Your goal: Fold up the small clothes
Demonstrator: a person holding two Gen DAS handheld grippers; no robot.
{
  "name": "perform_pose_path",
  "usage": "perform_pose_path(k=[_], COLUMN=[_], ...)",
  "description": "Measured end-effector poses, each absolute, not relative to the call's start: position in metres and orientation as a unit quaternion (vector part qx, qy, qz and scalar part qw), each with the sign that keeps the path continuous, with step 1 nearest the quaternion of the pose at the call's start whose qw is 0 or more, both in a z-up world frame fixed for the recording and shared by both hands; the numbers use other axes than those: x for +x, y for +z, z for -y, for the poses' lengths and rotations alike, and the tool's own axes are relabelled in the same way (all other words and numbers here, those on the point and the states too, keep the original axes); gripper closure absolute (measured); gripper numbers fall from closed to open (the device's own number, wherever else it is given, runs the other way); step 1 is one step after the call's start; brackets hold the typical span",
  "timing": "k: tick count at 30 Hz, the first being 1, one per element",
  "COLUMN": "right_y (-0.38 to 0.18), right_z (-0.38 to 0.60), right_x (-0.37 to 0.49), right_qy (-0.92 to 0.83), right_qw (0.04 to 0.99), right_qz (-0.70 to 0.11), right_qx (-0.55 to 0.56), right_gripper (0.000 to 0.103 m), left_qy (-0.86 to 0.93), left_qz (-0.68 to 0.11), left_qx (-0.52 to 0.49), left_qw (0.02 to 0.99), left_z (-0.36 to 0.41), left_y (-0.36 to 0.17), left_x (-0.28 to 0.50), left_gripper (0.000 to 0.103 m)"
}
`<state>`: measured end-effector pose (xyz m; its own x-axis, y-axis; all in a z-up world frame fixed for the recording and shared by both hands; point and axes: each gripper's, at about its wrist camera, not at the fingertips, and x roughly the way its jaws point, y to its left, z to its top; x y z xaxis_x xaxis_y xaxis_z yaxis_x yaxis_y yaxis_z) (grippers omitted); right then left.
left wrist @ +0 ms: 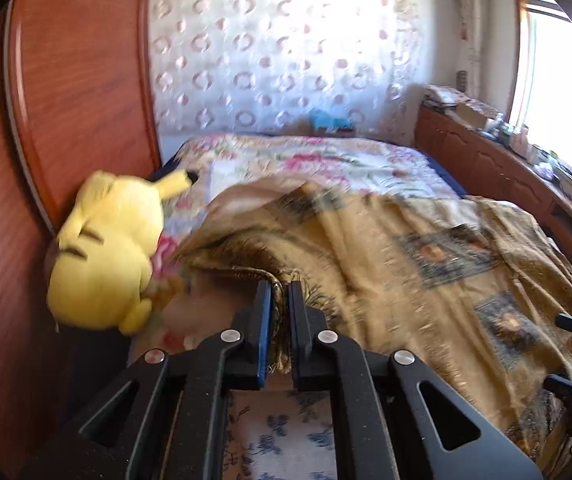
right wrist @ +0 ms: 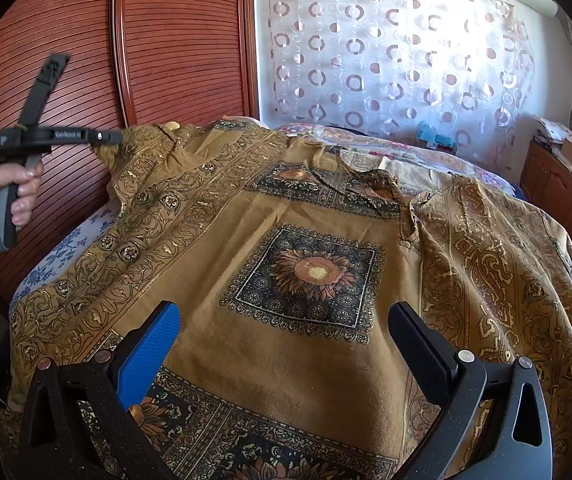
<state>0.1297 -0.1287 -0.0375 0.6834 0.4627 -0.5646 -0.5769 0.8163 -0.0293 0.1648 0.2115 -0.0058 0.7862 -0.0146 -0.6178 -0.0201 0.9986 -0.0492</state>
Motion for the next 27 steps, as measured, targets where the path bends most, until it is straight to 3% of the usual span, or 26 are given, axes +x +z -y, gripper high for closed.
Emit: perform_pose_path(k=[12,22,27], right_y=[-0.025,-0.022,-0.017], right_z=[0.169,0.204,0.202], right_x=[0.131,0.134,0.135], right_qy=[0.261,0.234,0.243], right_qw=[0.925,0.932,0.930], right_qz=[-0.269,-0.275,-0.274], right_qx=[-0.059,-0.025,-0.029], right_gripper=[0.000,0.000,0.000], left_qy=[-0.138,-0.127,-0.102], left_qz=[-0.334,-0.347,-0.392], left_qx=[0.029,0.053,0.049], left_qw=[0.932,0.928,0.913], left_z=[-0.086,-0.080,-0.097], left_y=[0.023,0.000,-0.042], left_x=[0.173,0.142,0.148], left_gripper=[0.093,0.029,0.028])
